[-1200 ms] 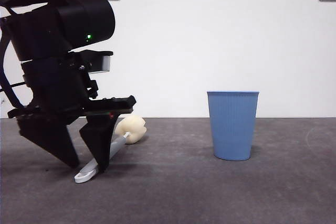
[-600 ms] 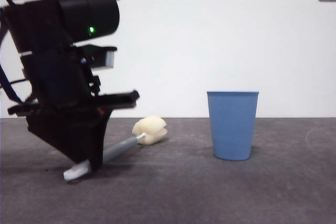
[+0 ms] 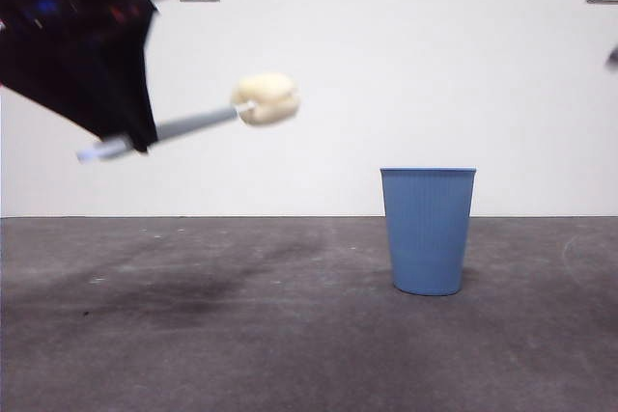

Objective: Pick up the cup brush,pick up the cup,insert the brush into the cup,clean the cup,put the cup brush back,put the cup back to the fixed position on the table

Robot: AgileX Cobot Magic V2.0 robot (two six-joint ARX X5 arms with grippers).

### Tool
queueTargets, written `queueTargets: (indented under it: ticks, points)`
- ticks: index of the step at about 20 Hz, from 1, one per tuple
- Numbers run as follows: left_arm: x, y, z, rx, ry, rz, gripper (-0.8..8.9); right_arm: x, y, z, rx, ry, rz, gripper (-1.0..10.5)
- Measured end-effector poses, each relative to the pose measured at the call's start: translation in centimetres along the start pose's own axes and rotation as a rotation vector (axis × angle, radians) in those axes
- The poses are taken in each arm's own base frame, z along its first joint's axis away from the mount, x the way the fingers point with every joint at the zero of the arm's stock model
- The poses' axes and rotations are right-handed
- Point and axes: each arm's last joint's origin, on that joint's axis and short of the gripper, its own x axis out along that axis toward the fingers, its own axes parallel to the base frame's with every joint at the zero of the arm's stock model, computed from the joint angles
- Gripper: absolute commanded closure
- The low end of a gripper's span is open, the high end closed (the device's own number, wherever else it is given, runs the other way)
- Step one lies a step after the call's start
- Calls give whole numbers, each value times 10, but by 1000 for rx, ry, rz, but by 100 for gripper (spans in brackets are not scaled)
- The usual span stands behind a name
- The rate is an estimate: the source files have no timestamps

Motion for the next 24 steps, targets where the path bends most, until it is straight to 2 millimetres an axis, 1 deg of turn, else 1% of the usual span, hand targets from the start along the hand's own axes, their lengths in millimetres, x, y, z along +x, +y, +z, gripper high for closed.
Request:
queueTargets:
  ticks: [3, 5, 9, 11, 13, 19, 24]
  points:
    - [-18, 2, -2, 7, -39, -12, 821, 33, -8, -16, -16, -40, -97, 351]
    - [-22, 3, -3, 13, -47, -14, 821, 50, -9, -24, -33, -60, -136, 351]
    - [-22, 3, -4, 18, -34, -10, 821, 84, -12, -40, -75, -75, -219, 351]
    - [-22, 3, -5, 19, -34, -10, 821, 98, -14, -40, -91, -97, -237, 351]
    - [-22, 3, -5, 22, -30, -9, 821, 110, -18, -37, -102, -126, -249, 350]
    - [-22, 4, -8, 25, 3, 1, 821, 149, -33, -37, -148, -150, -250, 350]
    - [-22, 5, -10, 27, 22, 6, 821, 166, -43, -36, -185, -211, -270, 350]
